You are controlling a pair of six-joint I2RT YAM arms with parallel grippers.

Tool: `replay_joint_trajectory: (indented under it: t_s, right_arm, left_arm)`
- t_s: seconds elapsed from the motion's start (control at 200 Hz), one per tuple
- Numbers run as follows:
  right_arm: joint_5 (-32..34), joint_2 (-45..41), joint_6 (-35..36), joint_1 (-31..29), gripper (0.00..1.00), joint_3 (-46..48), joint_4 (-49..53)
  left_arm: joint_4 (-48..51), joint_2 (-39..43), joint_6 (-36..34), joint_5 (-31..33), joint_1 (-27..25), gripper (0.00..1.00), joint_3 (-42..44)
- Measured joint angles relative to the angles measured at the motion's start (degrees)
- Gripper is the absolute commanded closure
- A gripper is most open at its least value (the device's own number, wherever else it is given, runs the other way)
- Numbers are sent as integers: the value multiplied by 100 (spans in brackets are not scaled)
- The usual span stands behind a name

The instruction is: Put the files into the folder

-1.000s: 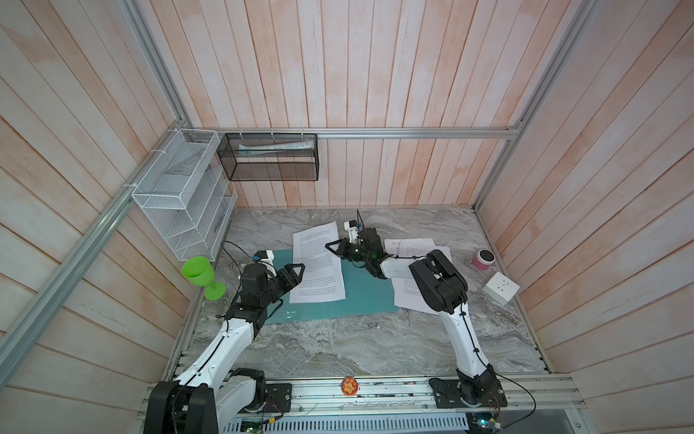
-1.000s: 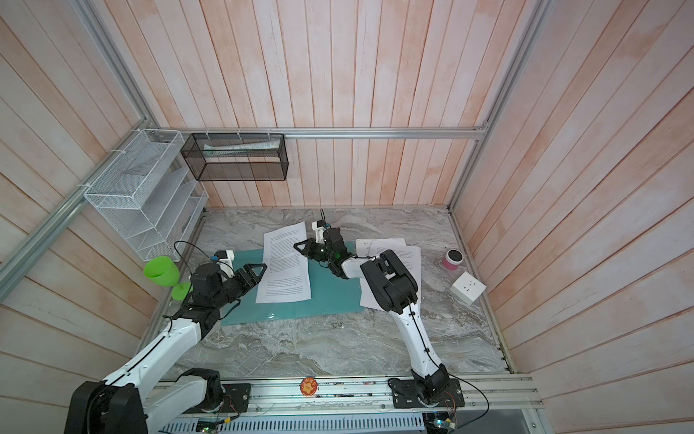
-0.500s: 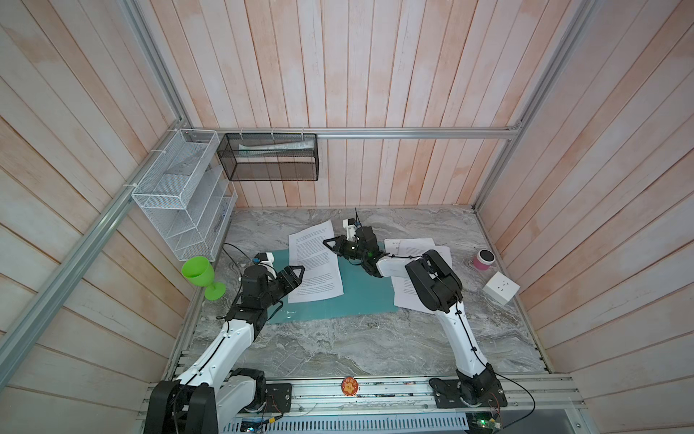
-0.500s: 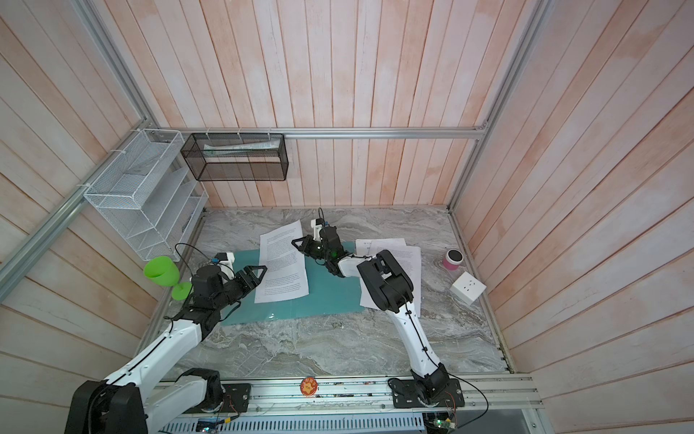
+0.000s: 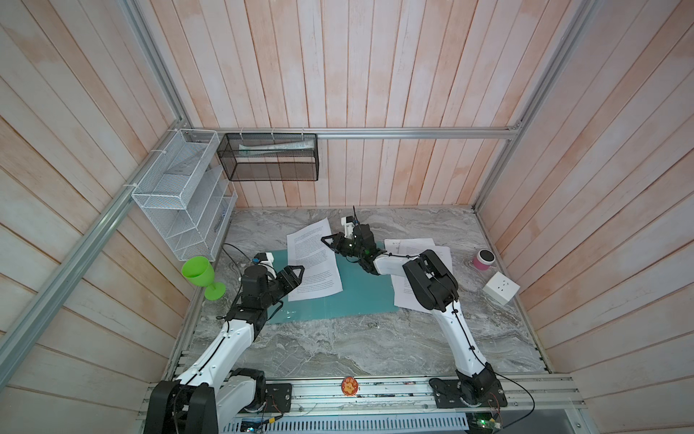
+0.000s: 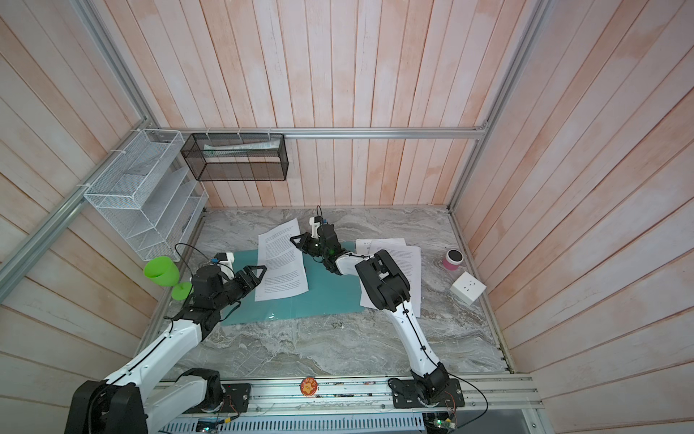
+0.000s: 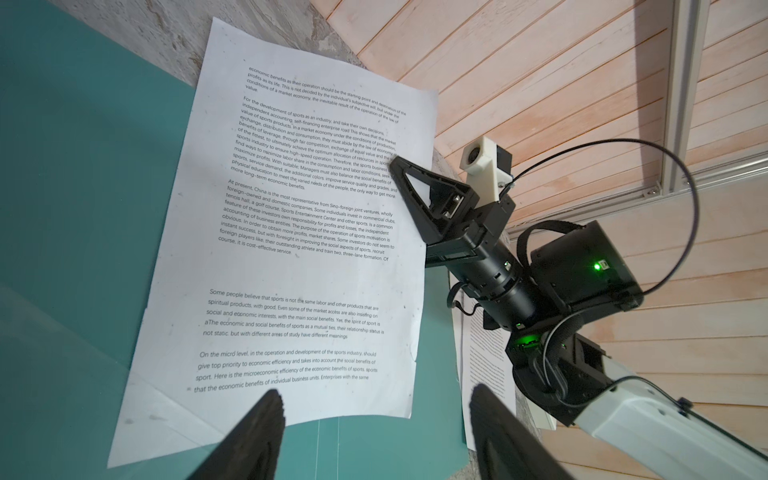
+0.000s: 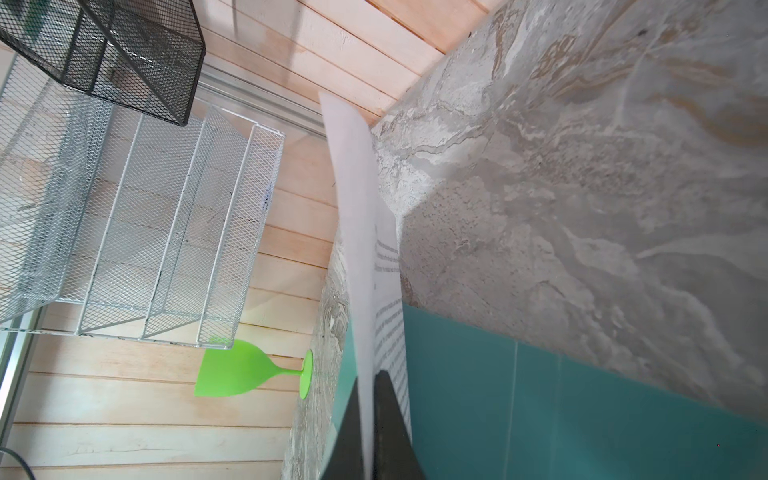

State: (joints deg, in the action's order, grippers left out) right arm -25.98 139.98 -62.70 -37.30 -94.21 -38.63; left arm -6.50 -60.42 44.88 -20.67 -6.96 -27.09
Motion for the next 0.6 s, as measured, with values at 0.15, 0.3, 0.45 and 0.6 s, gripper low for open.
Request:
replay_joint_trajectory:
  t_s: [0.15, 0.3, 0.45, 0.6]
  right_arm:
    - [245, 0, -177, -107, 100, 61, 17]
    - [417, 0, -356, -238, 100, 72, 140]
    - [527, 0, -461, -341, 100, 70, 293]
    - [793, 0, -636, -439, 100, 85, 492]
  left_arm:
    - [-61, -90, 46, 0, 0, 28, 31]
    - [-85, -120, 90, 0, 0, 28, 131]
    - [-90, -120, 107, 0, 4, 28, 153]
    - [-144, -125, 131, 11, 4, 28, 164]
